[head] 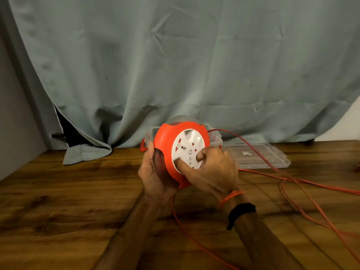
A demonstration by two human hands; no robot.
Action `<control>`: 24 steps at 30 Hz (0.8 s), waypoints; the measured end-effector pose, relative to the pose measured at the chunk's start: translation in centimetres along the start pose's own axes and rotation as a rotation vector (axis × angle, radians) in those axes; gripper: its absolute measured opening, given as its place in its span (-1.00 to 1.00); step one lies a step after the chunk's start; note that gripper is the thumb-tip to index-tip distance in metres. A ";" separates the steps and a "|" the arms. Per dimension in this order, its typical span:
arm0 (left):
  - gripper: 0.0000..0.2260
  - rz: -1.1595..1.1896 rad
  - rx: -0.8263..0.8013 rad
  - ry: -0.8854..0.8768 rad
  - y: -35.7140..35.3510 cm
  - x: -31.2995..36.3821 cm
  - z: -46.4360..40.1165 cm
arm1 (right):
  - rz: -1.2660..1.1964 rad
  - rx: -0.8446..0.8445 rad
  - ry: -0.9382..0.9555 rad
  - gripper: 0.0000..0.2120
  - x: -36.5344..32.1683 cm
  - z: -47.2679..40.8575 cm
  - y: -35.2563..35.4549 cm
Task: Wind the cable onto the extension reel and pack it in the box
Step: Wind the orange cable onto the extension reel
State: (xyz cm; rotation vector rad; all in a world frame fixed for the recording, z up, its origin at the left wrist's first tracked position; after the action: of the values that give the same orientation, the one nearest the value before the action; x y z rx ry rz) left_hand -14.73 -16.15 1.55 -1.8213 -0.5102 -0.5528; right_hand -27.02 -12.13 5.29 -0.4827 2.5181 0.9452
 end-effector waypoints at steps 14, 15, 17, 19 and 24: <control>-0.39 0.078 -0.034 0.060 0.1 0.2 0.1 | -0.080 -0.067 0.181 -0.63 0.5 -1.2 0.8; -0.39 0.081 -0.029 0.063 0.0 0.3 0.1 | -0.060 -0.087 0.238 -0.65 0.5 -1.3 1.1; -0.38 0.068 -0.044 0.067 -0.2 0.4 0.2 | -0.017 -0.150 0.329 -0.58 0.4 -1.3 1.2; -0.37 0.062 -0.060 0.079 -0.4 0.5 0.3 | 0.033 -0.195 0.377 -0.45 0.3 -1.2 1.1; -0.38 0.081 -0.105 0.114 -0.5 0.6 0.3 | 0.099 -0.182 0.433 -0.38 0.3 -1.0 0.8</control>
State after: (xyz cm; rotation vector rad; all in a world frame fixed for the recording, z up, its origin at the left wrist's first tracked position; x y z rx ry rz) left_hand -14.51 -15.63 2.16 -1.8889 -0.3340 -0.6333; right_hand -27.90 -12.32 6.25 -0.6874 2.8731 1.2253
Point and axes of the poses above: each hand's wrist, its own z-axis away from the middle knuckle, its own y-axis out of the back of the hand, x = y × z, the point moved 5 cm from there along -z, towards the middle knuckle, and after that the axes turned 2 degrees about z, right-handed, at the moved point
